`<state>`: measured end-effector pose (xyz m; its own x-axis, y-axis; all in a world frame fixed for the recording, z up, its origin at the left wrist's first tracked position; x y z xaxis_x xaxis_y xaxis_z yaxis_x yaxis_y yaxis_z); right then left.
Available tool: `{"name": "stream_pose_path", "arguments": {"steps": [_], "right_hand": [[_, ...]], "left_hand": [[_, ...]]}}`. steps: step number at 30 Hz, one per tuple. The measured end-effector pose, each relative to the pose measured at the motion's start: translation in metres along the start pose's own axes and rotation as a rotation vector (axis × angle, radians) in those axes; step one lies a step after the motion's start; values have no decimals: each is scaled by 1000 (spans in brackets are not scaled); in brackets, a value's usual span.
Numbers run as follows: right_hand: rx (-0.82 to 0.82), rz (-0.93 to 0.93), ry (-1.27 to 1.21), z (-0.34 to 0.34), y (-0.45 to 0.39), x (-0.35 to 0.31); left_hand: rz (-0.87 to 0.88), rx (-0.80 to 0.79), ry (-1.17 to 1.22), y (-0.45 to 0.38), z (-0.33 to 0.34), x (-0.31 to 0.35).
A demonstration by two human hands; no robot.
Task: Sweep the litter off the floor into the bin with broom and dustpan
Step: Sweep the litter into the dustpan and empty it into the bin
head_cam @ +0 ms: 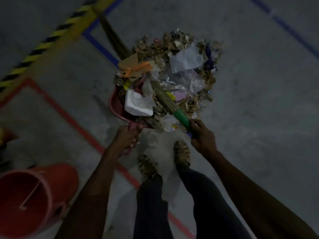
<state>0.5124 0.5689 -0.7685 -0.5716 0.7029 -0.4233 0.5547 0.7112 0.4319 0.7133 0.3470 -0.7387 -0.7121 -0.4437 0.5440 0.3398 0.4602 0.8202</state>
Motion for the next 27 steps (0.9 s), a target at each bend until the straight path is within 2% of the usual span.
{"name": "stream_pose_path", "arguments": {"steps": [7, 13, 19, 27], "right_hand": [[29, -90, 47, -72, 86, -80], [113, -137, 110, -127, 137, -125], [164, -224, 123, -153, 157, -149], [139, -518, 163, -175, 162, -169]], "left_hand": [[21, 20, 62, 129, -41, 13], [108, -20, 182, 197, -53, 12], [185, 41, 242, 247, -59, 17], [252, 174, 375, 283, -63, 1]]}}
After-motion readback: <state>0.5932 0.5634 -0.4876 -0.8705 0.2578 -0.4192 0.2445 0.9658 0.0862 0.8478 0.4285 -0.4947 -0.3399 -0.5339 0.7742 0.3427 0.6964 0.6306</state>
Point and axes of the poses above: each hand's wrist, its own y-axis away from the middle knuckle, its own z-axis out of the palm, x = y × z, the point moved 5 cm from there along -y, towards the middle knuckle, and after that the axes turned 2 degrees about -x, right-handed, at the moved point
